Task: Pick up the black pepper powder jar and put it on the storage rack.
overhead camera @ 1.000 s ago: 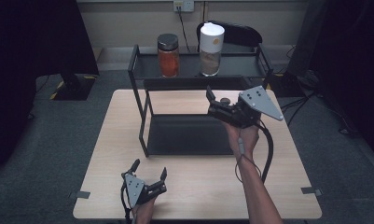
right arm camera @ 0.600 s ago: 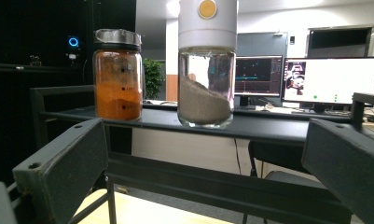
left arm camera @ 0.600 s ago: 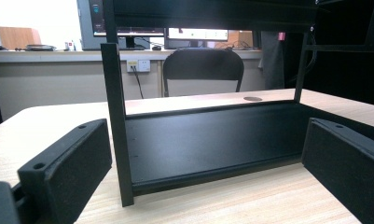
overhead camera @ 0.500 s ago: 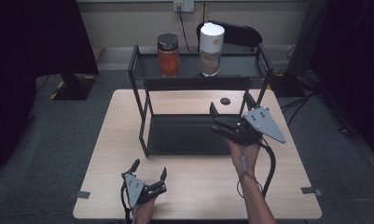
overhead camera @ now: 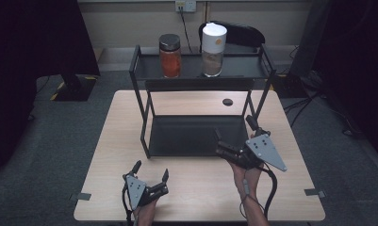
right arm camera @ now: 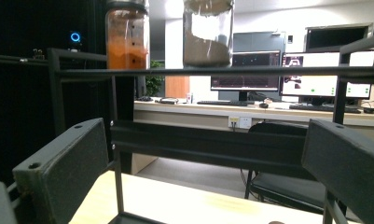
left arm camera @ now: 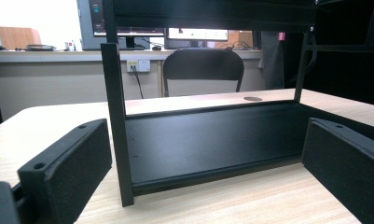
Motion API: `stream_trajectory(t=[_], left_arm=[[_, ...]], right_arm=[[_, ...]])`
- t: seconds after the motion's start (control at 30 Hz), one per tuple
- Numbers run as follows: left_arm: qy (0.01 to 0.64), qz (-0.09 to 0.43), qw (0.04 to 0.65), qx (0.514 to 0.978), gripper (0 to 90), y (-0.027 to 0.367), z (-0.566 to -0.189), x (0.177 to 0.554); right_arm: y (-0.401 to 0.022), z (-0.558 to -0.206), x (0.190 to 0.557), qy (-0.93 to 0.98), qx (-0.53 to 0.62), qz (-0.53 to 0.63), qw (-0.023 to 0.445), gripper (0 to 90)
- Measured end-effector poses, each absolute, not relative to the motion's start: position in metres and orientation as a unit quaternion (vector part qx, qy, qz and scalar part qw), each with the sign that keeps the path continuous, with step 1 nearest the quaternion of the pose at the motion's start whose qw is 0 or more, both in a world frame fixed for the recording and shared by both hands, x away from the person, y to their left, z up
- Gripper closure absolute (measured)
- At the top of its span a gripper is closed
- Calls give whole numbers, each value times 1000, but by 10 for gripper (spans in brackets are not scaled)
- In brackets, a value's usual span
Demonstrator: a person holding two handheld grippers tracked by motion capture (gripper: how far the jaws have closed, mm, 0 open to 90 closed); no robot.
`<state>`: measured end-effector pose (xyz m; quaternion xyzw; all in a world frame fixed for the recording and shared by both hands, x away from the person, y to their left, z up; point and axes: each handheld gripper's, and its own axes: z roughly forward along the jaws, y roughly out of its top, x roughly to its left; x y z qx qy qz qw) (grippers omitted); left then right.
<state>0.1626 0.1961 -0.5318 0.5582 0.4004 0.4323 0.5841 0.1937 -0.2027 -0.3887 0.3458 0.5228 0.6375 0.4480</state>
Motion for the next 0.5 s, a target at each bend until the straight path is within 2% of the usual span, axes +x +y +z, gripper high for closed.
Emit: stream_trajectory(t=[0.5], left_arm=[[400, 432, 584, 558, 8, 196, -532, 163]], right_arm=[[-206, -425, 178, 538, 347, 630, 440, 0]])
